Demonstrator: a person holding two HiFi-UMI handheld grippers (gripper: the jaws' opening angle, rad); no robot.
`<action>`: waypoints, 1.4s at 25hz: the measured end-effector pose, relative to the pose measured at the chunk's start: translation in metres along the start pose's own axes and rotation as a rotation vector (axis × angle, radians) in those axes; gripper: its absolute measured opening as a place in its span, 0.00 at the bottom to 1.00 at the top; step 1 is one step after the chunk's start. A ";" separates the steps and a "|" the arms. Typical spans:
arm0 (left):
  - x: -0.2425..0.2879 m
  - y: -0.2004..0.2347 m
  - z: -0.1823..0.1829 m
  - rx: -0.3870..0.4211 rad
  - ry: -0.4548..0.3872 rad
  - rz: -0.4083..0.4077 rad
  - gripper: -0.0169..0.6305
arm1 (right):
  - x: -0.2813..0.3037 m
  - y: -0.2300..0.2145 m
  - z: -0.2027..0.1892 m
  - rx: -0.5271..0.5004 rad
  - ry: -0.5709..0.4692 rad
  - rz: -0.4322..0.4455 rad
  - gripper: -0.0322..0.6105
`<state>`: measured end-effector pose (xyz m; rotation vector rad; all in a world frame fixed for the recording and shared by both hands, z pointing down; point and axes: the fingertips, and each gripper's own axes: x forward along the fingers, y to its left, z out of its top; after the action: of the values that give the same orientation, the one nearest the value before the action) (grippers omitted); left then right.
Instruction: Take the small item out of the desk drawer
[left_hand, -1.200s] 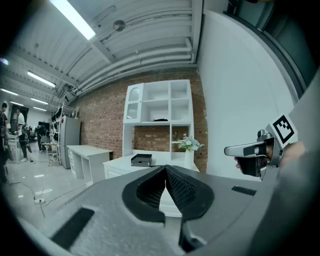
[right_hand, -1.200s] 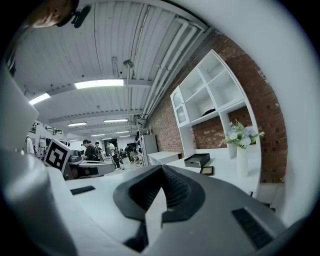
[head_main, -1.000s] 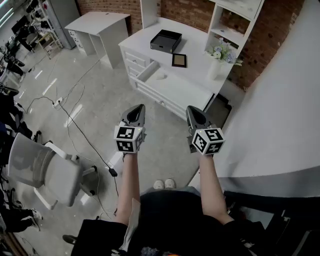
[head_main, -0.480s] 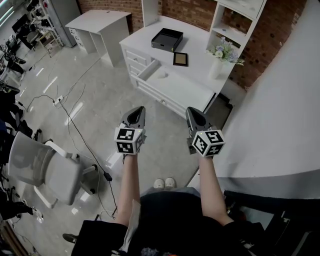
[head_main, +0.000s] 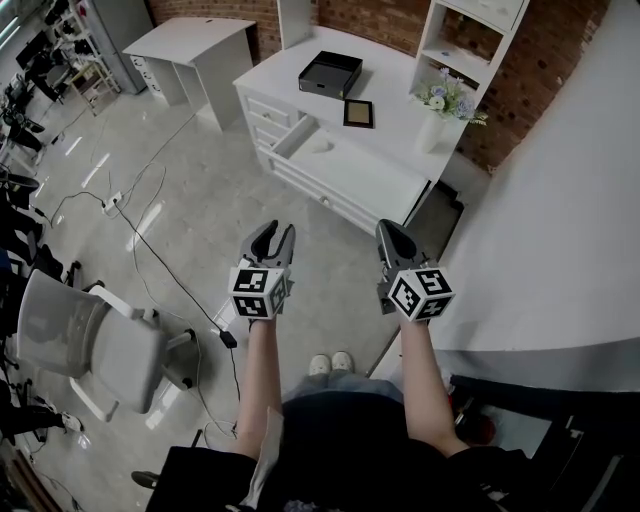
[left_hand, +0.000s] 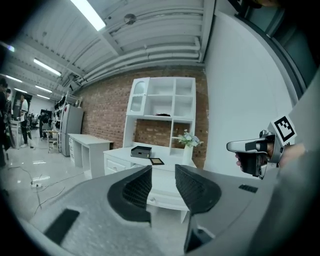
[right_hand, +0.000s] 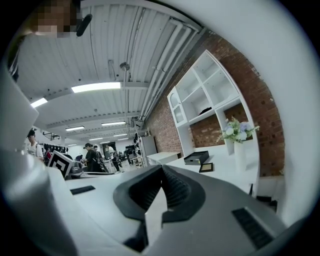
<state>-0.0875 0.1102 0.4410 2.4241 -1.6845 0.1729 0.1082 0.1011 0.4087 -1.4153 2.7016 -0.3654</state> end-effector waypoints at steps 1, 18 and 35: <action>-0.001 0.001 -0.001 -0.008 -0.003 0.000 0.24 | -0.002 0.000 0.000 0.002 -0.001 -0.007 0.05; -0.027 0.030 0.019 0.013 -0.072 0.017 0.39 | -0.006 0.017 0.015 -0.015 -0.056 -0.035 0.05; 0.057 0.086 0.031 -0.006 -0.078 0.047 0.39 | 0.090 -0.035 0.023 -0.006 -0.058 -0.035 0.05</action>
<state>-0.1485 0.0220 0.4289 2.4179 -1.7732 0.0816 0.0882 0.0044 0.3996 -1.4525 2.6381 -0.3135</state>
